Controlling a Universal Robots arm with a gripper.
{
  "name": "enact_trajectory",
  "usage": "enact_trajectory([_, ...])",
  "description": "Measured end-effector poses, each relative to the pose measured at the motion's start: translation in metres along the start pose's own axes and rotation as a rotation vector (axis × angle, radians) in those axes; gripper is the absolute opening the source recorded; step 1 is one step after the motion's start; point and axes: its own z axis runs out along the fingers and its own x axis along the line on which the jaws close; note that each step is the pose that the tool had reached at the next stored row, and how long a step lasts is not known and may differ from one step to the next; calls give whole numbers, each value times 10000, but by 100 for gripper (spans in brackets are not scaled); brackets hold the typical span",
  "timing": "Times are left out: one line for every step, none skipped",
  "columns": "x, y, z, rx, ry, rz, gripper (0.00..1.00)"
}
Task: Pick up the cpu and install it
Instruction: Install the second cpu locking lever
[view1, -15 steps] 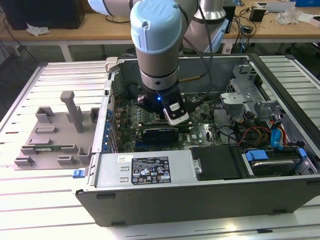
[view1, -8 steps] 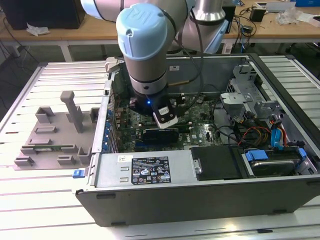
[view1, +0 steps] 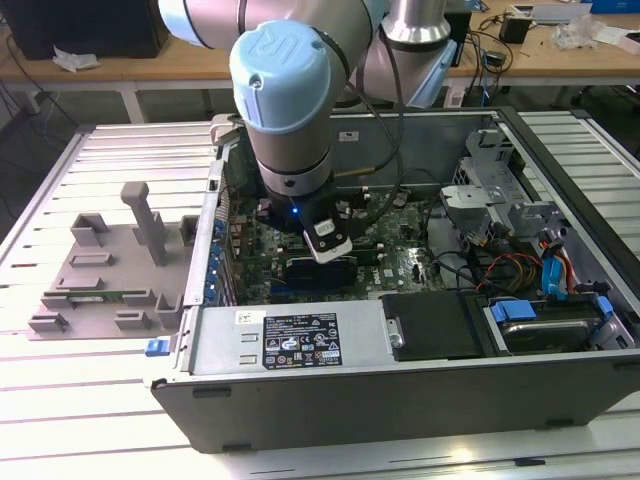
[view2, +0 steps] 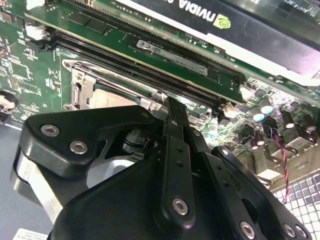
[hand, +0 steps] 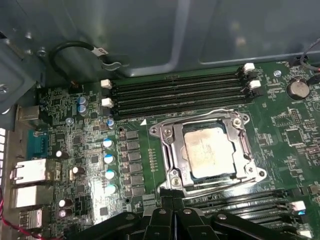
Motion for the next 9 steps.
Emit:
enact_trajectory([1,-5,12,-77,11,6,11])
enact_trajectory([1,-8,21,-113,14,9,11])
enact_trajectory([1,-11,30,-136,18,11,11])
enact_trajectory([-1,-15,42,-157,21,12,11])
enact_trajectory([-3,-24,67,-190,26,15,11])
enact_trajectory([-4,-29,83,-211,29,16,11])
enact_trajectory([-4,-32,92,-232,33,18,11])
enact_trajectory([-5,-35,100,-257,37,20,11])
enact_trajectory([-5,-38,110,-296,40,23,11])
